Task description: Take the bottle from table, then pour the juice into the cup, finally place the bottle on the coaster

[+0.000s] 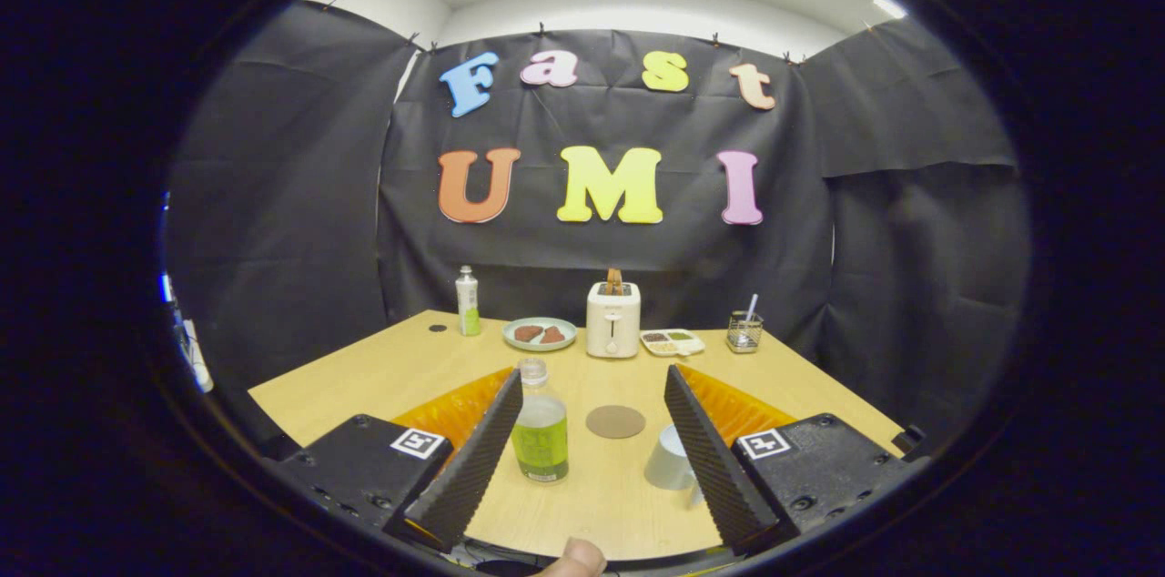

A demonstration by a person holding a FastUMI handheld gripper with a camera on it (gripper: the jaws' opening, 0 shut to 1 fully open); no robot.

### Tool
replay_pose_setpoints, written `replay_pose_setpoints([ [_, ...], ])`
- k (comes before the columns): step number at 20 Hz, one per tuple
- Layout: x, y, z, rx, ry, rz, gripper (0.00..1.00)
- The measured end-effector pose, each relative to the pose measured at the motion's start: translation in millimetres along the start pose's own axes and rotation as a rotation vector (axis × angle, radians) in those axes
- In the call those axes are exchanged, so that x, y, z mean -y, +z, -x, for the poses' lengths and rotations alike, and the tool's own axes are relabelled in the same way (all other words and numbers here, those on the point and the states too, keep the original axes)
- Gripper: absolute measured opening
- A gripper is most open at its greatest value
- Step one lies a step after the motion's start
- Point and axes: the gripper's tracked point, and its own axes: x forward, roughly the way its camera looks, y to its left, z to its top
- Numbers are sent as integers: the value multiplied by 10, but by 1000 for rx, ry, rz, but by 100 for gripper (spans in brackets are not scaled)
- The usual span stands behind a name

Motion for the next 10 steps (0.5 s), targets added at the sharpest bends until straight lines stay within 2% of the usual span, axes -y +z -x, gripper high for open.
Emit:
replay_pose_setpoints([
  [6,-85,-131,-160,-30,20,-39,100],
  [10,-246,-333,-353,-54,34,0,100],
])
